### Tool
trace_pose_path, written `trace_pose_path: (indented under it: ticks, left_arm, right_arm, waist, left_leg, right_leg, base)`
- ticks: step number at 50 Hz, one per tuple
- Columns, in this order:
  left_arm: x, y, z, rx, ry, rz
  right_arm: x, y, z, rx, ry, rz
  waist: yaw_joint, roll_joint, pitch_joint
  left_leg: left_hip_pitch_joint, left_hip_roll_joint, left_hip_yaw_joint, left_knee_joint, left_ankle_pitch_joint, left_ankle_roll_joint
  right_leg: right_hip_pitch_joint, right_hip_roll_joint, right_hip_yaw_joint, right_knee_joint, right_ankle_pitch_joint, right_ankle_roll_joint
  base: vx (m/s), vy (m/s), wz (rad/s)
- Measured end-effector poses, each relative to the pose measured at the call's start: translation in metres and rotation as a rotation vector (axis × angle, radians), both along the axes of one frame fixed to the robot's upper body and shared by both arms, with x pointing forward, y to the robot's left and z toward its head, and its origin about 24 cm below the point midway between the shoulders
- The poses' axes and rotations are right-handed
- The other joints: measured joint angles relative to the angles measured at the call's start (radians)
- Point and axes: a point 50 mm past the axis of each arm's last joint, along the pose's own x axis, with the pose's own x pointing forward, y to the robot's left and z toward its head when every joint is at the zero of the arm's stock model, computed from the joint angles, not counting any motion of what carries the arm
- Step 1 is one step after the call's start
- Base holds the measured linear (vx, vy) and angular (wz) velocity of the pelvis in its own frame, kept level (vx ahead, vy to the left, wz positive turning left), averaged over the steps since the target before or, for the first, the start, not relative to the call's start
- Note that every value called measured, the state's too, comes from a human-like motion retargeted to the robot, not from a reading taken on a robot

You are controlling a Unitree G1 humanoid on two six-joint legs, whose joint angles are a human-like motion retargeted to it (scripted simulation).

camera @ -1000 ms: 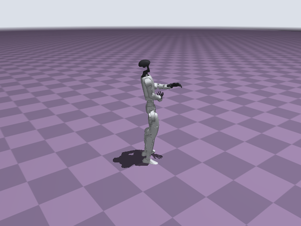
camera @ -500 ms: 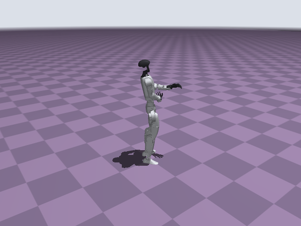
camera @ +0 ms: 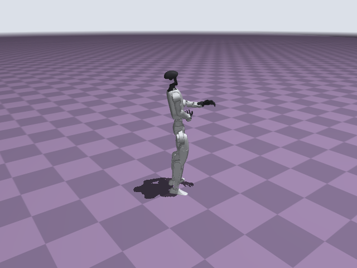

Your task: In place motions

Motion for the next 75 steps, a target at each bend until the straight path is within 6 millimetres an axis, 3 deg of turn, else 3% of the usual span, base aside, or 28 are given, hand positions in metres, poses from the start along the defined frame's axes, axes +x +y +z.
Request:
trace_pose_path:
  ticks: [18,43,60,68,75]
  left_arm:
    - [-0.002,0.001,-0.011,-0.034,0.075,0.019]
    - [-0.013,0.001,-0.025,0.041,0.293,-0.246]
    - [-0.003,0.01,-0.017,-0.059,0.098,0.039]
    - [-0.008,0.021,-0.027,-0.11,0.118,0.129]
    - [-0.013,0.045,-0.034,-0.164,0.12,0.259]
  right_arm:
    - [-0.005,0.001,-0.003,-0.029,0.066,0.003]
    - [-0.008,0.013,0.001,0.04,0.375,-0.206]
    - [0.002,0.0,0.001,-0.056,0.089,0.045]
    - [-0.002,-0.002,0.0,-0.101,0.014,0.207]
    - [0.002,-0.006,-0.001,-0.135,-0.071,0.266]
  waist:
    - [-0.002,0.007,0.008]
    - [-0.005,0.006,0.016]
    - [-0.051,0.0,0.038]
    - [-0.118,0.013,0.058]
    - [-0.19,0.02,0.07]
  left_leg:
    - [-0.001,0.001,0.0,0.002,0.0,-0.001]
    - [-0.006,0.002,-0.005,0.004,0.0,-0.002]
    - [0.003,0.01,0.011,0.008,-0.011,-0.007]
    - [0.045,0.03,0.115,-0.005,-0.031,-0.021]
    - [0.08,0.045,0.227,-0.009,-0.052,-0.041]
  right_leg:
    - [0.0,-0.002,0.0,0.0,0.001,0.0]
    - [-0.002,-0.005,-0.005,-0.001,0.0,0.002]
    - [-0.036,-0.015,0.029,0.029,0.008,0.01]
    - [-0.104,0.004,0.168,0.053,0.045,0.011]
    - [-0.163,0.037,0.322,0.059,0.089,0.023]
  base:
    - [0.0,0.0,0.0]
    - [0.0,0.0,0.0]
    - [-0.03,-0.04,-0.07]
    - [-0.16,-0.07,-0.91]
    - [-0.18,0.0,-1.14]
